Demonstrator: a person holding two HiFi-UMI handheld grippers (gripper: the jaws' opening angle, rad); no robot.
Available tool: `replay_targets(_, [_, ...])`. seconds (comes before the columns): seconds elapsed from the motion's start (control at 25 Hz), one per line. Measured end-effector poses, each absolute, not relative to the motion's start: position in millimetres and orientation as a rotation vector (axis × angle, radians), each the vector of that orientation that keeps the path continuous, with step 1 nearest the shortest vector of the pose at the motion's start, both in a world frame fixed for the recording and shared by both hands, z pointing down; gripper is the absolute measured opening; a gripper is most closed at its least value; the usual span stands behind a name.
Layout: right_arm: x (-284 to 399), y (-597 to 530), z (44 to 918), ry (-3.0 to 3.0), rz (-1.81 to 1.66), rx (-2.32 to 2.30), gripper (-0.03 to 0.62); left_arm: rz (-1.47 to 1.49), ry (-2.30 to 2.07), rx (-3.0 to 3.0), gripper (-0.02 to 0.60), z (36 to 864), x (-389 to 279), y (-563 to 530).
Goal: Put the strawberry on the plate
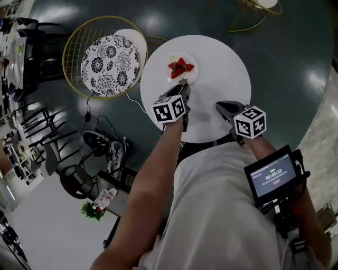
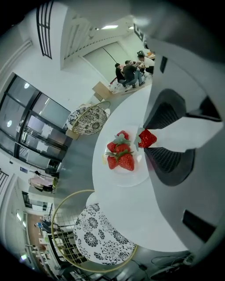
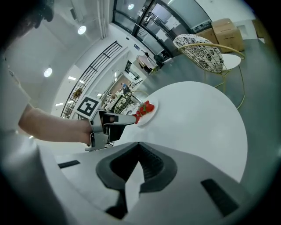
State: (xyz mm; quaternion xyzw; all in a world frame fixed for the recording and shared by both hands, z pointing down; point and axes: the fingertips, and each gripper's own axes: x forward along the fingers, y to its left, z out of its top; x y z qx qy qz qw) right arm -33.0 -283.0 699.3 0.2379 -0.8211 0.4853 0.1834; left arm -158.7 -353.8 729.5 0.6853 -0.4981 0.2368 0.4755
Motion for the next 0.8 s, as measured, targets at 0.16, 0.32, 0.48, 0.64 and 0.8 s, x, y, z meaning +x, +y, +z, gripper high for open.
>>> replay_targets(0.16, [-24.2,-286.4,703.7,-2.305,1.407,0.728,0.008,0.647,-1.201,1.709,0.135,742.3,-156.9,-364.8])
replay_targets(0.32, [-11.8,-285.5,705.5,-2.286,1.428,0.787,0.008,0.69,-1.229,1.7,0.137,751.0,-163.7,-368.1])
replay_targets(0.48, [-1.5,-288.6,707.9,-2.27,1.441,0.826,0.008,0.677,-1.241,1.703,0.137,752.4,-161.8,-377.3])
replay_targets(0.64, [-2.4,-288.7,707.6,-2.265,1.452,0.84,0.008,0.635,-1.223,1.668,0.137,754.8,-158.3,-381.9])
replay_targets(0.8, [-5.5,-287.4,705.6,-2.268,1.462,0.84,0.008,0.674,-1.214,1.67,0.137,756.0,-156.2,-379.8])
